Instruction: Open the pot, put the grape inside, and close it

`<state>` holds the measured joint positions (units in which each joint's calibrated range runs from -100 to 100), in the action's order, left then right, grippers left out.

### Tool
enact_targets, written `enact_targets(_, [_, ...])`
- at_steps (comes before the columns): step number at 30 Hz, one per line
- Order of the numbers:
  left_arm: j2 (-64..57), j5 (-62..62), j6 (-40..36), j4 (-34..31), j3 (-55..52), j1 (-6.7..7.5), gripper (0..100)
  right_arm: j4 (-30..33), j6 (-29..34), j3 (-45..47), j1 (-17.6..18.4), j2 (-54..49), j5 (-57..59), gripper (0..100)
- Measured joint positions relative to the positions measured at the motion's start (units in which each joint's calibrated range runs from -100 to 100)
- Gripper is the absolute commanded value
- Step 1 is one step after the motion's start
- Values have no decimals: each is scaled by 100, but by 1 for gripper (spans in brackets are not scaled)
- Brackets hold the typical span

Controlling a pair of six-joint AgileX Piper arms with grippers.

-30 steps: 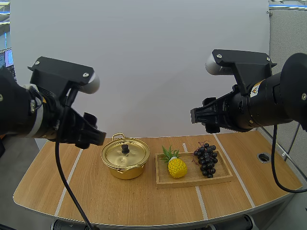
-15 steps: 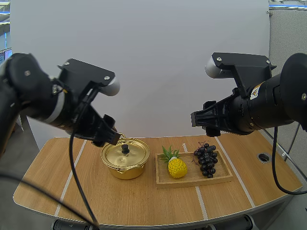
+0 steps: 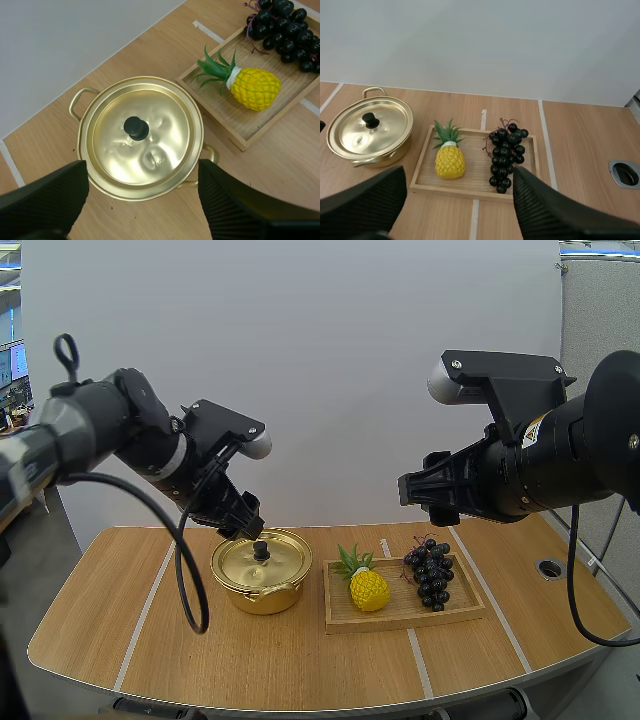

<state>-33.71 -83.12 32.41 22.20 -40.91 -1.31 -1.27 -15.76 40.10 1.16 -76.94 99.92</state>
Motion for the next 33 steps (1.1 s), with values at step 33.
enact_targets(33, [2537, 2017, 1053, 900, 248, 258, 100, 80, 0, 0, 0, 0, 8, 100])
